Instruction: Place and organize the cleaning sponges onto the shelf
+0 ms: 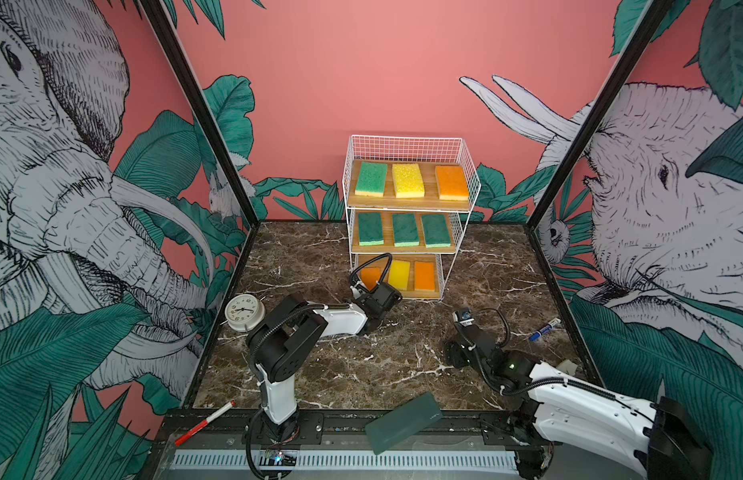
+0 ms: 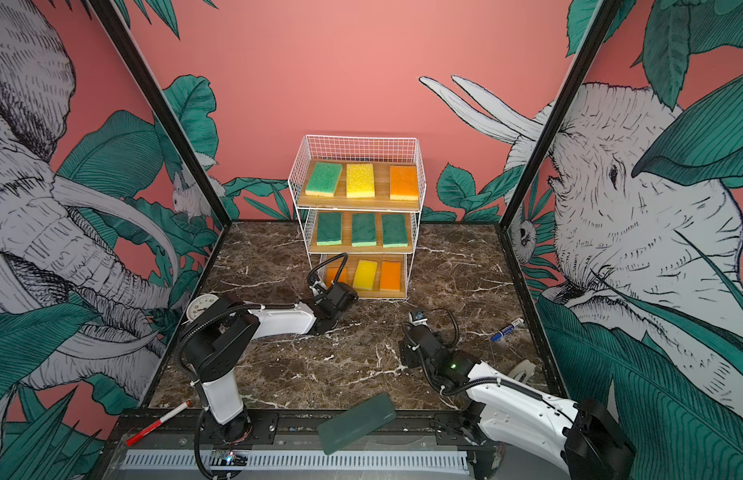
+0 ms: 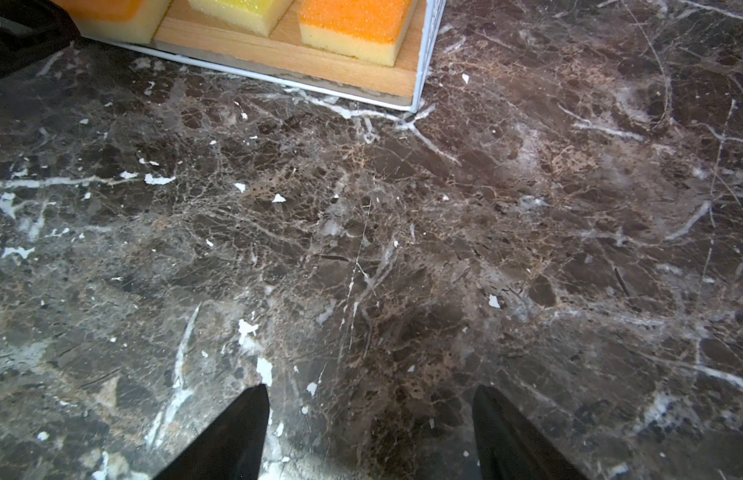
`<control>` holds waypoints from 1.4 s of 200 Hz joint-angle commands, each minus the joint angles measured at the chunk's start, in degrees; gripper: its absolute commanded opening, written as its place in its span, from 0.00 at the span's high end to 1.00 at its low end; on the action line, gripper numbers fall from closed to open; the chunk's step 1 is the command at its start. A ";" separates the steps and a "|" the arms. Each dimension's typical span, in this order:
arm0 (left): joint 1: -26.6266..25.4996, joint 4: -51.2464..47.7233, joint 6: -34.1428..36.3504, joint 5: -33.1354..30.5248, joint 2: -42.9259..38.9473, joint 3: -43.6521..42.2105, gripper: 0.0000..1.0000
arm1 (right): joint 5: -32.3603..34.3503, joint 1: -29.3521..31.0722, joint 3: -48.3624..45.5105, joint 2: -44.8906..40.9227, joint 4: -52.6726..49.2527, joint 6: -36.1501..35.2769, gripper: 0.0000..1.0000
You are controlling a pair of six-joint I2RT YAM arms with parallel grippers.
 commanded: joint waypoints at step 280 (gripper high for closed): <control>-3.90 4.67 2.96 -7.76 -4.53 -2.14 0.85 | -5.89 -0.17 -0.54 1.35 7.09 -4.45 0.29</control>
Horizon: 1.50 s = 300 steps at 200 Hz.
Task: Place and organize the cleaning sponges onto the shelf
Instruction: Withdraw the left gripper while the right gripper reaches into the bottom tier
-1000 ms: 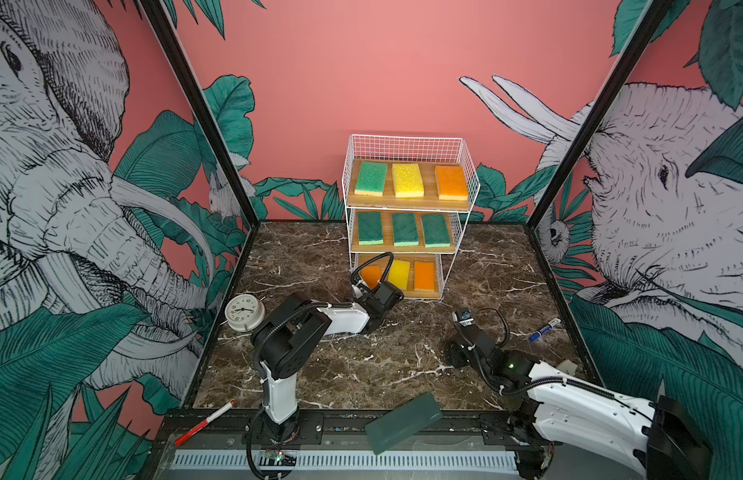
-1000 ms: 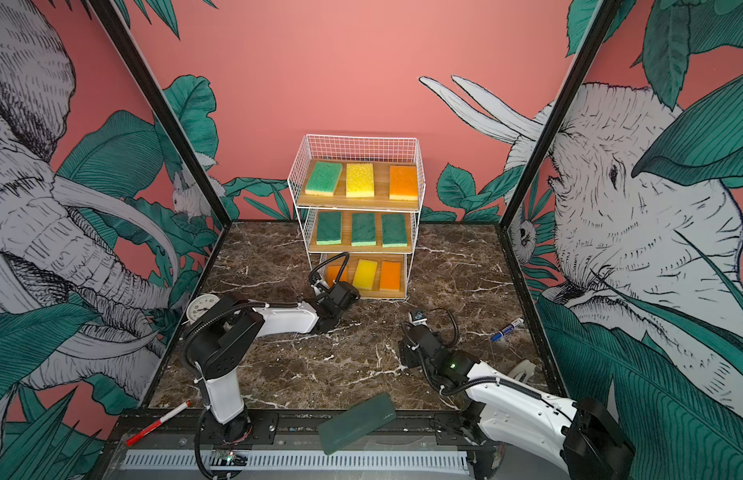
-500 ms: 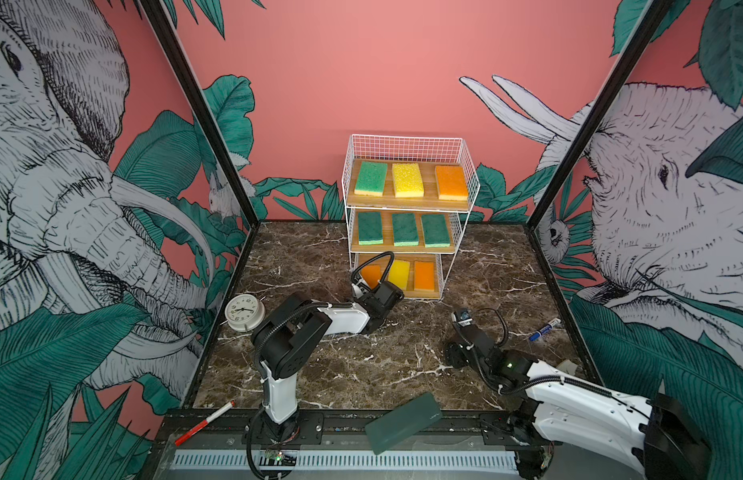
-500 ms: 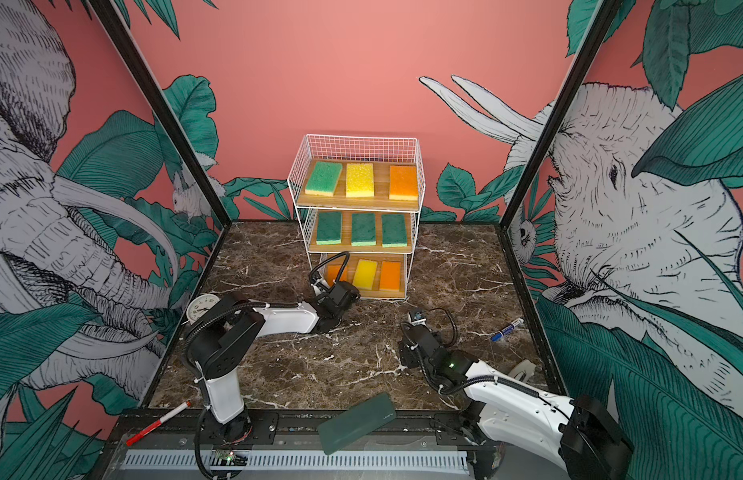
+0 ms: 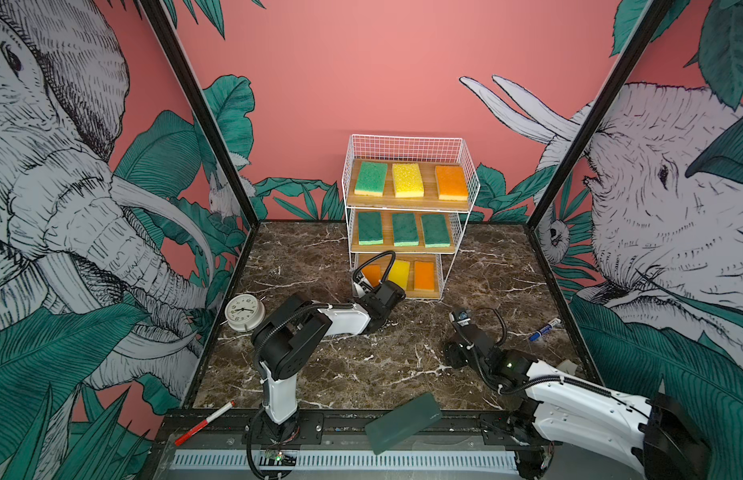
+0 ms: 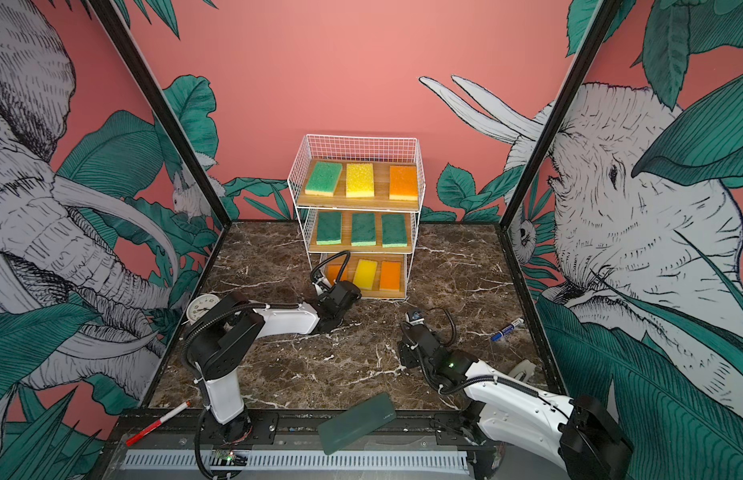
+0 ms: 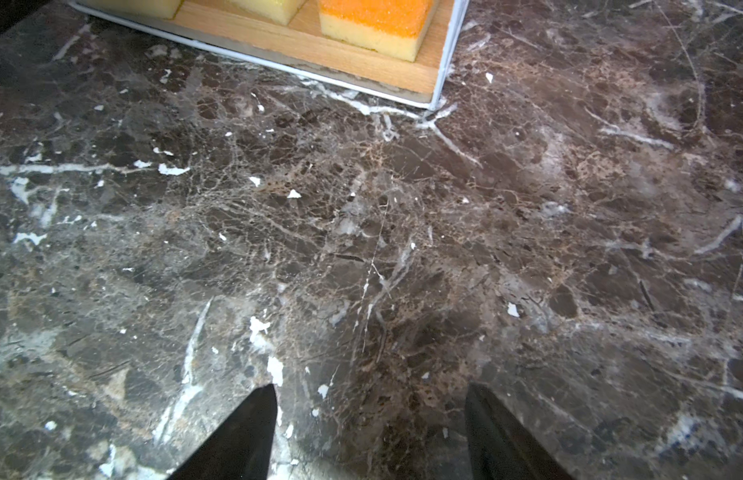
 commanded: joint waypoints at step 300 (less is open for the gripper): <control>19.48 -42.23 13.68 21.20 -63.34 -10.02 0.67 | -9.64 1.26 38.16 60.78 44.55 -14.81 0.68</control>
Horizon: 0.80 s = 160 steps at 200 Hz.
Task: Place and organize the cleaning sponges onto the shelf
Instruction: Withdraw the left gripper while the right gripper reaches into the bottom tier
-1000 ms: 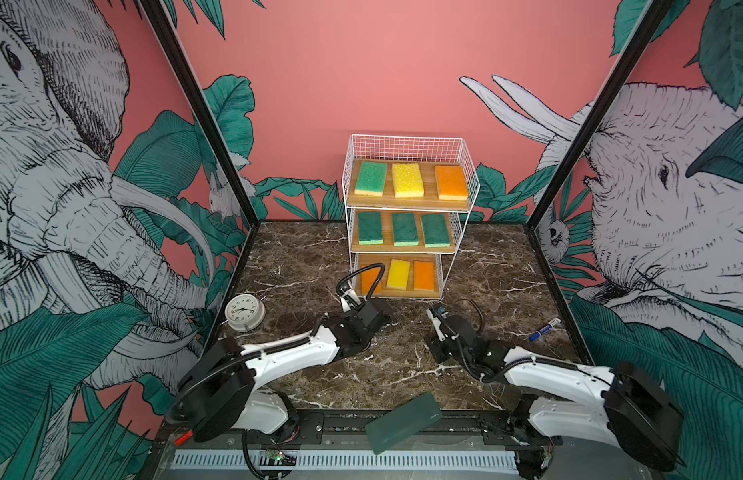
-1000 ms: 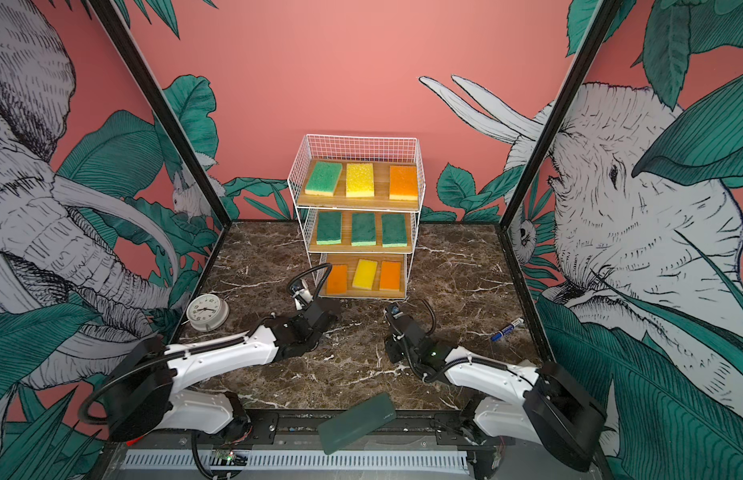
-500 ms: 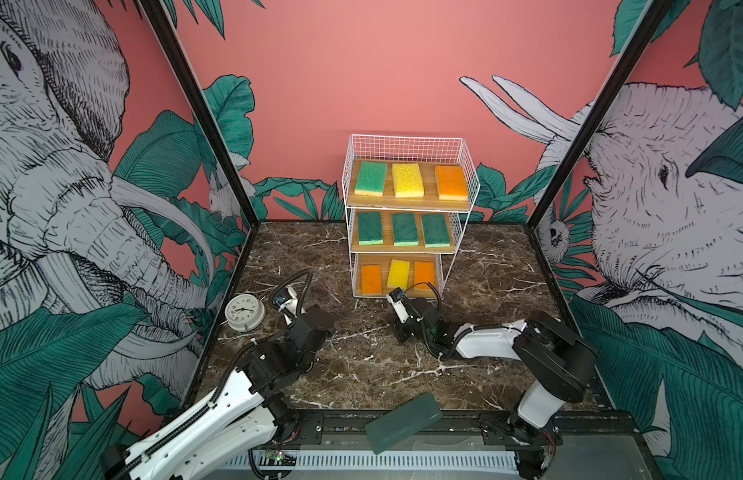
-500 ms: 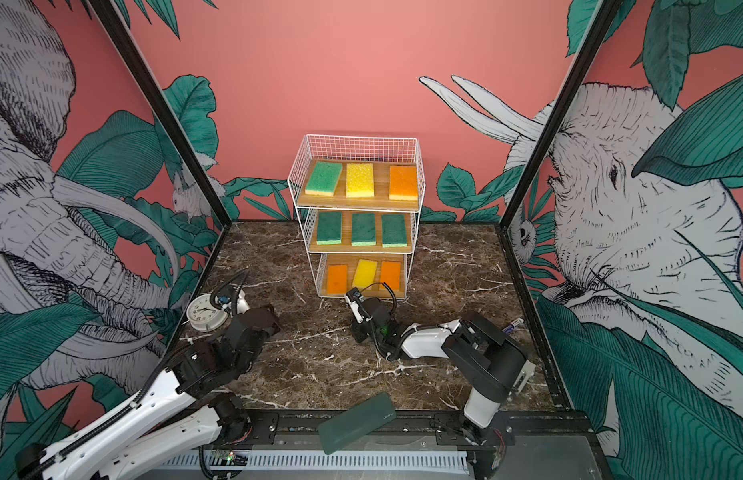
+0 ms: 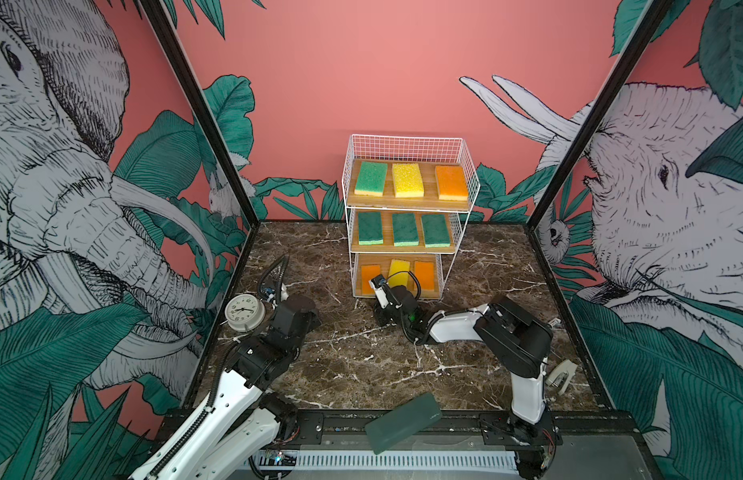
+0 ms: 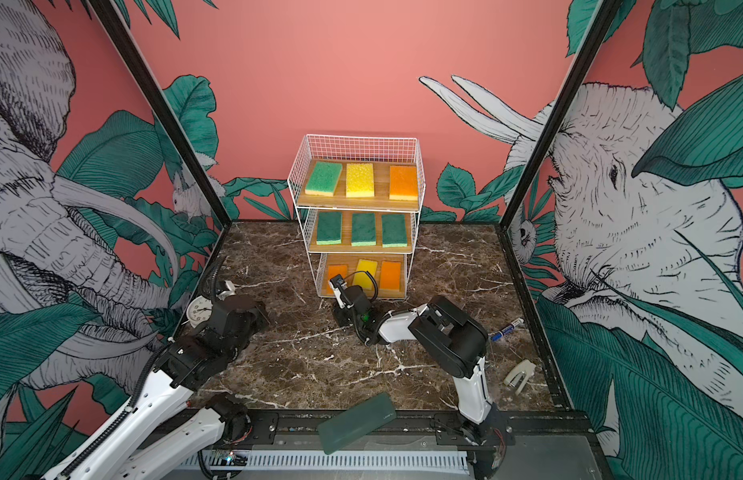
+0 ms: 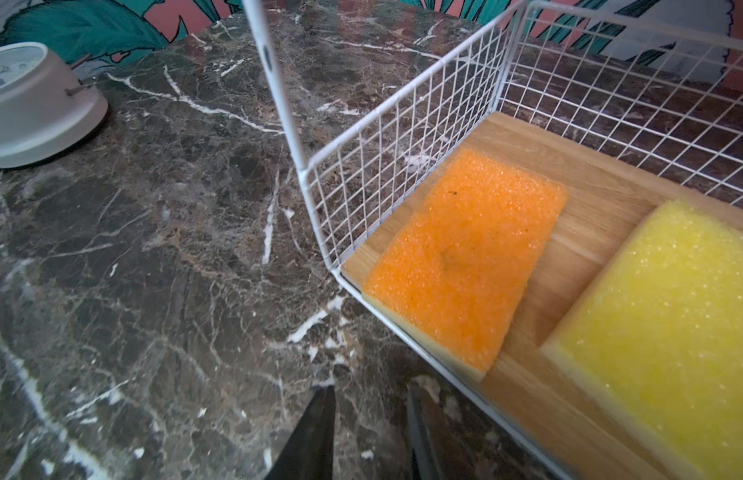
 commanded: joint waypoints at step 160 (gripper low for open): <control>15.14 5.45 7.55 16.78 0.58 2.90 0.67 | 6.82 -0.62 12.98 9.47 -7.77 0.78 0.68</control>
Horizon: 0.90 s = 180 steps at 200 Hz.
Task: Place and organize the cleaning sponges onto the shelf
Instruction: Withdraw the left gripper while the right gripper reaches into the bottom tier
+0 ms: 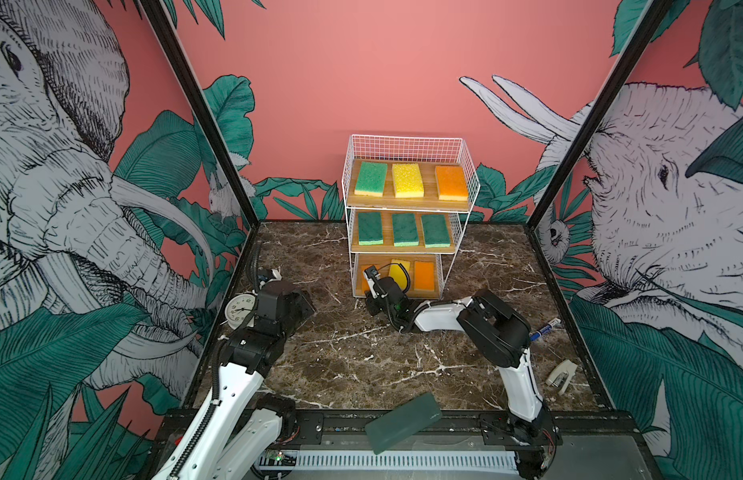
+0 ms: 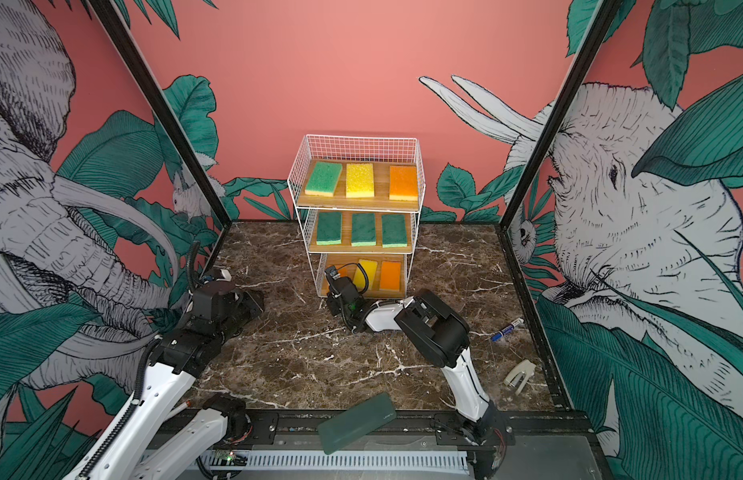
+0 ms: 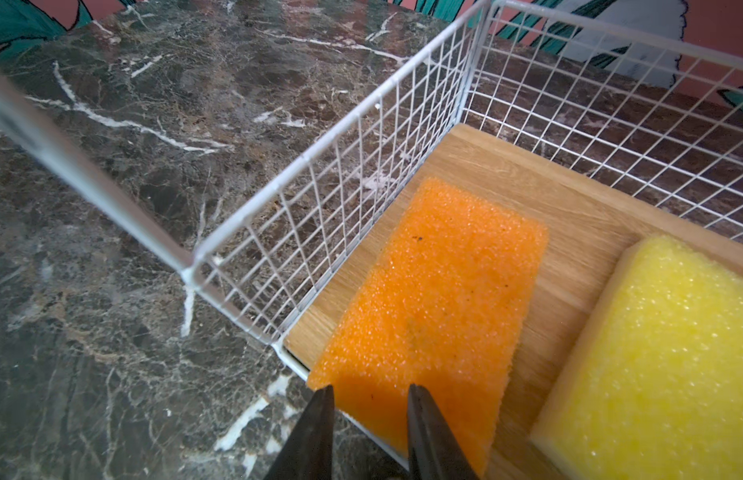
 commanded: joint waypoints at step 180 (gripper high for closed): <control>1.19 0.04 0.34 -1.84 -2.94 -0.44 0.67 | 2.67 -1.15 8.27 5.77 -1.62 1.46 0.67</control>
